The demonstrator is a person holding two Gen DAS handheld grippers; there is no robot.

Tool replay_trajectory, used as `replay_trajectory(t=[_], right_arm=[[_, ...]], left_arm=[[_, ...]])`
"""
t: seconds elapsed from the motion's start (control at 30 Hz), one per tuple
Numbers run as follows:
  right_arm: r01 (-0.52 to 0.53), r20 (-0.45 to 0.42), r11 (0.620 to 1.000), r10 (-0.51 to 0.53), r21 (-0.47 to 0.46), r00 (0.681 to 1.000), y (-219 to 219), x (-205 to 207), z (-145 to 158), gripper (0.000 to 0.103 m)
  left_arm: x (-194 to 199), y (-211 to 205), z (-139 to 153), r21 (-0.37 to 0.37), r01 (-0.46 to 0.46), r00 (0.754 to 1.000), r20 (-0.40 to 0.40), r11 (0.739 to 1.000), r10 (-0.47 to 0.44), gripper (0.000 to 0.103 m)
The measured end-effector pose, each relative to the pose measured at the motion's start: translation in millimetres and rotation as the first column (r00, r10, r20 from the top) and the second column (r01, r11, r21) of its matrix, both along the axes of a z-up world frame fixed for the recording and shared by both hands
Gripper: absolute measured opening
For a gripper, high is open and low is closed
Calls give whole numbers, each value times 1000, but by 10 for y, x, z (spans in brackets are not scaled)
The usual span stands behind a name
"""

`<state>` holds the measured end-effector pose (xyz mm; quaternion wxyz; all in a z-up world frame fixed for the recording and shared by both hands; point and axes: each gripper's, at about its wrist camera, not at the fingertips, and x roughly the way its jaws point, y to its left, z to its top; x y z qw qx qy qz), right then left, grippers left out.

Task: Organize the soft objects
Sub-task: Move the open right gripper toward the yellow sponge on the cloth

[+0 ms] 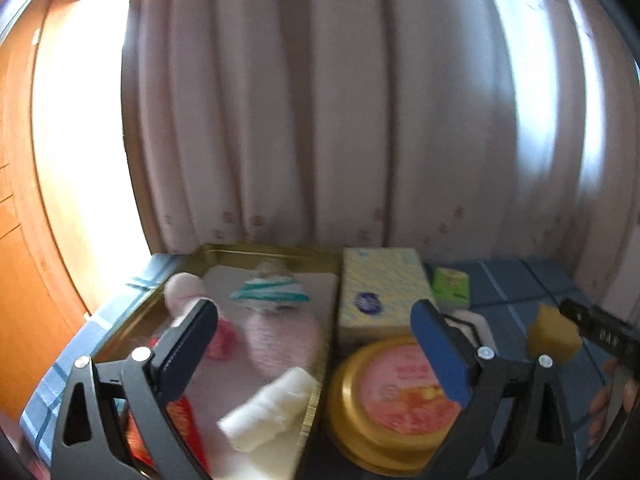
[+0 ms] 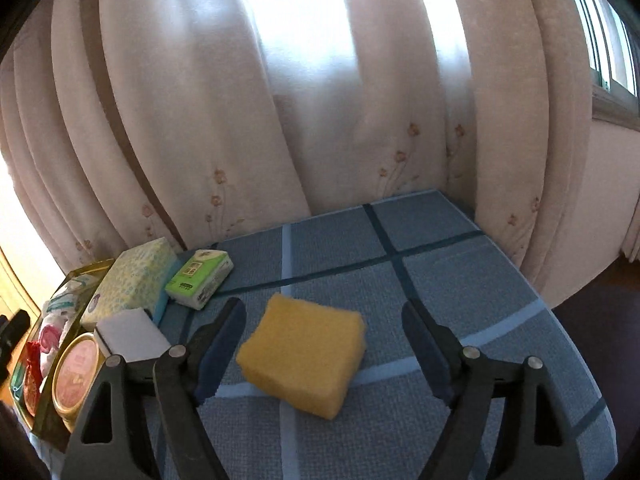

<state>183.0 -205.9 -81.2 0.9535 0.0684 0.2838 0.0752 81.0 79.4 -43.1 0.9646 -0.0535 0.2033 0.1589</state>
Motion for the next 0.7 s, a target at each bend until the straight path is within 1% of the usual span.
replay_trajectory(t=[0.13,0.23,0.33,0.43,0.53,0.63,0.7], right_arm=[[-18,-3,999,18,-27,1000,77,11,-10,83],[-25,-14,1000,25,-14,1000,66,28,-22,83],[1,1,999,-2,40,1000,-72,5,-16,83],[59,38,998,-60,39,997,-241,-44,27,83],[114,65,992,-118,62,991,-441,-83,83,83],[128,67,988,-134,88,989,-532,-82,110,83],[116,71,988,-124,102,990,-528,-84,120,83]], left_arm=[[-27,151,65,-19,-40,999,14,999,40,99],[-26,170,74,-20,-41,999,14,999,41,99],[-28,166,80,-10,-31,999,17,999,32,99],[-53,157,94,5,-31,999,27,1000,31,100],[-96,154,100,7,-47,998,44,999,47,100],[-131,204,143,0,-58,996,61,998,58,102],[-138,233,188,10,-65,995,70,998,64,102]])
